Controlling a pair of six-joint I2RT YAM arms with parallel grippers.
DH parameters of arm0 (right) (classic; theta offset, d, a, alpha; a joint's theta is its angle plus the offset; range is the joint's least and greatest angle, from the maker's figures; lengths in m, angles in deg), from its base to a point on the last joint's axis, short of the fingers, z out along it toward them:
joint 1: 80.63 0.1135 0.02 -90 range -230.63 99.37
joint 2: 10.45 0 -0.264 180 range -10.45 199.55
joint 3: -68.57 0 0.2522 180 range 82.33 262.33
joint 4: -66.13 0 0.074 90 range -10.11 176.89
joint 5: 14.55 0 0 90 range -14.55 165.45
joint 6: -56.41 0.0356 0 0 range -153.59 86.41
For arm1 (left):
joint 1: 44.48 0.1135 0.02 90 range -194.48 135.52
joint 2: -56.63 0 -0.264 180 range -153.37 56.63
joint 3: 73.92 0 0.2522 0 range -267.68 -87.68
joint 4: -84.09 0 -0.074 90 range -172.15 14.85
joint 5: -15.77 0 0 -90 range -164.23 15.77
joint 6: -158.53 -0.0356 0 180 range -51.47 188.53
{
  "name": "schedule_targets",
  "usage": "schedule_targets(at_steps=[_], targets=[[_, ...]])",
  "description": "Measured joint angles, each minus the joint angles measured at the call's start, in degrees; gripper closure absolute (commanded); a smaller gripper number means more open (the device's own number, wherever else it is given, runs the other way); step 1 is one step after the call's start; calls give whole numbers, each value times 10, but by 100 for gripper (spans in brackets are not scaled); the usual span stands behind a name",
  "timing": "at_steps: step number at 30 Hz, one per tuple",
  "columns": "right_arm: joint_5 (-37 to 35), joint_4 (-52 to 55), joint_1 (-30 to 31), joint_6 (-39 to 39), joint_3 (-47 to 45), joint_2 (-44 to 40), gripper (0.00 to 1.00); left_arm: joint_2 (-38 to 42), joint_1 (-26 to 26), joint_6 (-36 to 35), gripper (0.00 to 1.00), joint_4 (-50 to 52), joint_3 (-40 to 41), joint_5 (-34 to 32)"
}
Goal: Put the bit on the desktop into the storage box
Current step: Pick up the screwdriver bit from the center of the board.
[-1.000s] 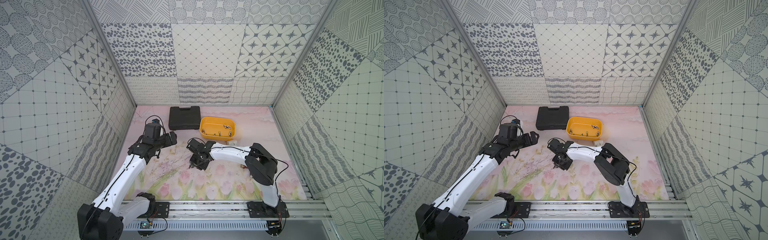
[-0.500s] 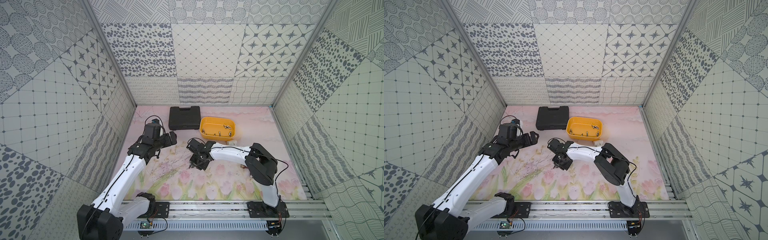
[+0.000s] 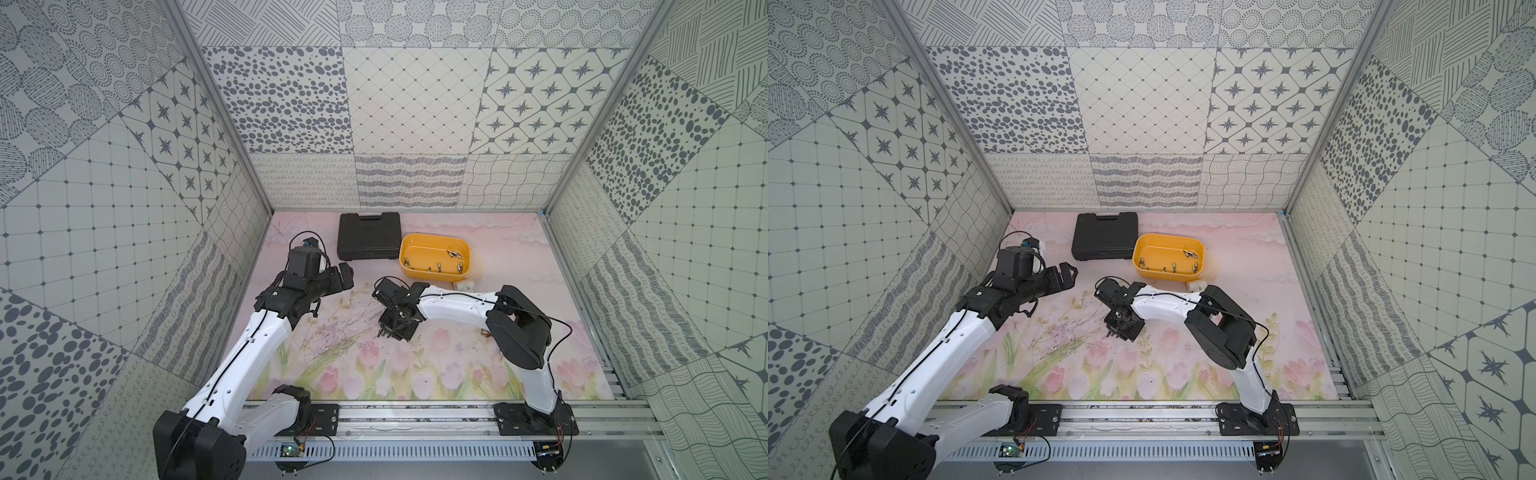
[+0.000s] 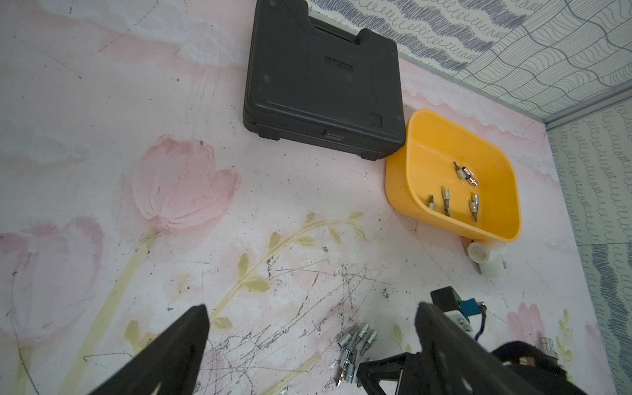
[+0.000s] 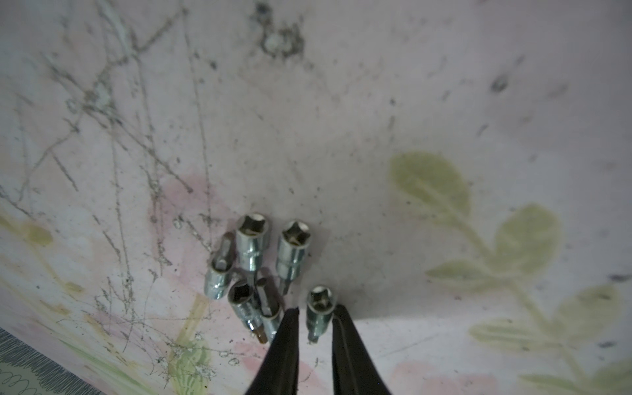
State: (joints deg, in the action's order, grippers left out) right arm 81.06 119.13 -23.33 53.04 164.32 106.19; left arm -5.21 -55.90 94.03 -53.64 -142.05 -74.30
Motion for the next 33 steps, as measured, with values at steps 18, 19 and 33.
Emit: schedule_targets(at_steps=[18, 19, 33], targets=[[12, 0, -5, 0, 0, 2, 91, 1, 0, 0, 1, 0, 0, -1], [11, 0, -5, 0, 0, 2, 91, 1, 0, 0, 1, 0, 0, -1], [-36, 0, -20, -10, -61, -50, 92, 0, 1, 0, 1, 0, 0, -4]])
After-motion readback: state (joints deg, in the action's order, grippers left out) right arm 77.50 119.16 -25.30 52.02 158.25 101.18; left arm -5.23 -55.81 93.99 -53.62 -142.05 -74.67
